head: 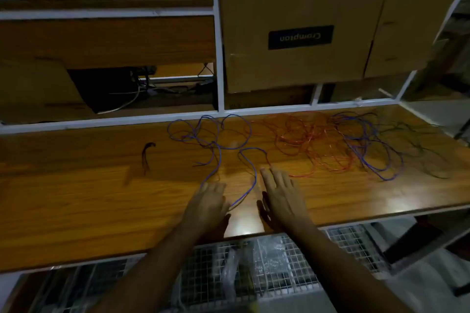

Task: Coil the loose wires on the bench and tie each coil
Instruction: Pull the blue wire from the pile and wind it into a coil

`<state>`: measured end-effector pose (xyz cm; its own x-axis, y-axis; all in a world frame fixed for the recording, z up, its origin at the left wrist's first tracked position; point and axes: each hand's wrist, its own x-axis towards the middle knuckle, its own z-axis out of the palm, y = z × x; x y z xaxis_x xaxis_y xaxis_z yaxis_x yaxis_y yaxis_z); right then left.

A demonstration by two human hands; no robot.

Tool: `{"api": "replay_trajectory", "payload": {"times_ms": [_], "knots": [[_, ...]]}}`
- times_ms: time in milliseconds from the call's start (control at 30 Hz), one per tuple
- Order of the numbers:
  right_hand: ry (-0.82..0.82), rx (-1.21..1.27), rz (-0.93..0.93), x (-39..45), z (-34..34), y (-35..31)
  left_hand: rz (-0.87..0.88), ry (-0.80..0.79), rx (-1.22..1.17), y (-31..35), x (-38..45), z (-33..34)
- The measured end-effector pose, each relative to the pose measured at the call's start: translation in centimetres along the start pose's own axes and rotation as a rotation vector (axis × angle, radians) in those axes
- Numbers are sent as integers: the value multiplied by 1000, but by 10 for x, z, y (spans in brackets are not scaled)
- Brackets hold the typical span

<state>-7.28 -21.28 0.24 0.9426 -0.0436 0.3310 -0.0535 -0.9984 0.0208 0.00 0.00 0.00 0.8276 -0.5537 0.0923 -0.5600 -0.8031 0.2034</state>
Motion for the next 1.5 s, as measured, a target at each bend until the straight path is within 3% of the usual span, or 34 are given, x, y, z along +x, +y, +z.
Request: {"api": "replay_trajectory", "payload": {"times_ms": [100,300,400,500,667,800,867,967,1067,1300,1400,1500], "knots": [[-61,146,52,0,8,-7,81,-34,23,1,-4,12],[-131,611,406,28,28,-15,147,54,-66,5,-8,23],[-224,668,600,62,41,-17,174,16,-137,5,-5,21],[-259,674,680,80,55,-16,170,-56,-244,0,5,16],[-160,785,757,75,51,-23,110,-34,-380,-12,23,-9],[-11,1287,702,56,11,-33,158,118,-376,-24,46,-37],[33,1417,670,43,-21,-36,222,151,-369,-27,58,-51],[105,1517,660,23,-67,-31,338,142,-321,-19,75,-64],[169,1517,661,1,-105,-18,455,216,-418,8,79,-79],[-17,1650,601,-47,-182,21,522,525,-637,81,56,-126],[-56,1697,566,-62,-205,30,650,458,-585,100,52,-142],[29,1826,548,-65,-226,39,642,247,-795,117,35,-163]]}}
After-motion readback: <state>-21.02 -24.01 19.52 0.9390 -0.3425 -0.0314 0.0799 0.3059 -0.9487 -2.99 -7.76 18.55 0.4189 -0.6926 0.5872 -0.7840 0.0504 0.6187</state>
